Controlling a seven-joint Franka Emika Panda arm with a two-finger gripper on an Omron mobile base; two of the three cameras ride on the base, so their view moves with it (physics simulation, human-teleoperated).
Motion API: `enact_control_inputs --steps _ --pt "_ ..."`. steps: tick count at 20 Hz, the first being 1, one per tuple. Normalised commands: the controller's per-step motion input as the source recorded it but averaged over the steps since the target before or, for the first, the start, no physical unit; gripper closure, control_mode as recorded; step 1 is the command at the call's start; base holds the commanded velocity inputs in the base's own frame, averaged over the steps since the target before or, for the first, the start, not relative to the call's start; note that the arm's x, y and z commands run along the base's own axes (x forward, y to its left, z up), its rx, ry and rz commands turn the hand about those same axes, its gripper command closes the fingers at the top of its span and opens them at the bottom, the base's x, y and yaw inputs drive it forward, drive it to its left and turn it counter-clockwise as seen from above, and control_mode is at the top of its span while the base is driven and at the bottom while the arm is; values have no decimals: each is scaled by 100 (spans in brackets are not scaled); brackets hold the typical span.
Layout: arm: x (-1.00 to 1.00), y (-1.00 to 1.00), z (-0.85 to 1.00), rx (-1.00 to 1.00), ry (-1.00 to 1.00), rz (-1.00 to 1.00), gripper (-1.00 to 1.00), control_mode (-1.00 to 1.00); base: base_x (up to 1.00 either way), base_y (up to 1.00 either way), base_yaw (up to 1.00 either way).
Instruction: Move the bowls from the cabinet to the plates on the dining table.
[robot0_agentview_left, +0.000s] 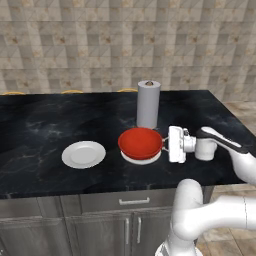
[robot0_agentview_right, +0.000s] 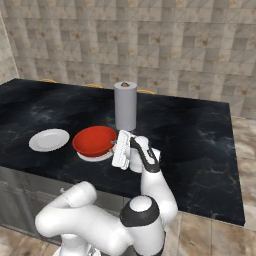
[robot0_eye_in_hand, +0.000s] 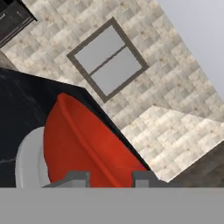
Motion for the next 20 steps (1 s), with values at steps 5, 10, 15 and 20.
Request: enact_control_inputs --steps 5,10,15,20 --pt "0 -9 -23 0 0 10 100 -100 0 0 0" --pt "0 -7 -20 0 0 5 -100 -100 0 0 0" --pt "1 -12 -3 1 0 1 -100 -100 0 0 0" --pt "-6 -46 0 2 -6 7 -100 -100 0 0 0"
